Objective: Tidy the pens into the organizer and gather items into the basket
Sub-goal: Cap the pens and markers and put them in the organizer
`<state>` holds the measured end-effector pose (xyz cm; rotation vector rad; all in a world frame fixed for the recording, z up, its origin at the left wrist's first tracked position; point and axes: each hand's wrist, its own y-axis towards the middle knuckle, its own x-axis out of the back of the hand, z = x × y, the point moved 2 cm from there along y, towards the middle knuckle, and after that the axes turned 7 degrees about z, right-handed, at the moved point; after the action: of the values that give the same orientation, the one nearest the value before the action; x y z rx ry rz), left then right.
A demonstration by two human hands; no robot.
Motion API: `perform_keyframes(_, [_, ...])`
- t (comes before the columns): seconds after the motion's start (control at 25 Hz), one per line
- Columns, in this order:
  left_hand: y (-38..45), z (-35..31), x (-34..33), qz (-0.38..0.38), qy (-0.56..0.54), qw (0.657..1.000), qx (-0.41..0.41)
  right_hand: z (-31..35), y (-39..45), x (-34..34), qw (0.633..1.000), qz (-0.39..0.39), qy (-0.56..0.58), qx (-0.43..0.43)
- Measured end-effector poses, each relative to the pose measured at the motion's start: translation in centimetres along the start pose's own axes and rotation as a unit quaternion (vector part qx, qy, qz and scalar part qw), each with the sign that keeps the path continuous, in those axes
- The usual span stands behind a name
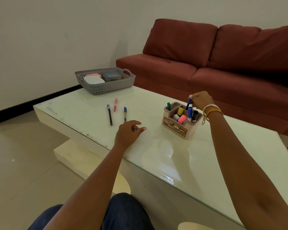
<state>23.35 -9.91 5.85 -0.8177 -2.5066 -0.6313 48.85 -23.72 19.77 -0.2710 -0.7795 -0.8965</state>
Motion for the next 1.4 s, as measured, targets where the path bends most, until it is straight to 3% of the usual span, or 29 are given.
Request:
perform_keyframes(0.24, [-0.4, -0.2, -0.1, 0.028, 0.046, 0.998, -0.015, -2.2, -1.0, 0.8, 0.994, 0.011, 0.099, -0.053])
perform_keyframes(0.4, [-1.0, -1.0, -1.0, 0.071, 0.182, 0.976, -0.100, -5.2, -3.2, 3.4, 0.991, 0.037, -0.004, -0.128])
perform_keyframes(0.68, [-1.1, -1.1, -0.8, 0.084, 0.183, 0.976, -0.084, -10.2, -7.5, 4.2, 0.949, 0.134, -0.169, -0.229])
perform_keyframes(0.88, [-1.1, -1.1, -0.4, 0.084, 0.154, 0.983, -0.049, -11.1, -7.9, 0.4, 0.948, 0.164, -0.172, -0.210])
perform_keyframes(1.08, [-0.6, -0.7, 0.5, 0.040, 0.061, 0.997, -0.023, -5.5, -8.9, -3.8, 0.924, 0.298, -0.132, -0.201])
perform_keyframes(1.24, [-0.5, -0.2, 2.1, 0.000, 0.030, 0.999, 0.014, -0.7, -9.5, -8.4, 0.914, 0.369, -0.108, -0.131])
perform_keyframes(1.4, [-0.6, 1.1, 4.2, -0.086, 0.023, 0.994, 0.058, 2.5, -9.7, -12.9, 0.930, 0.364, 0.016, -0.052])
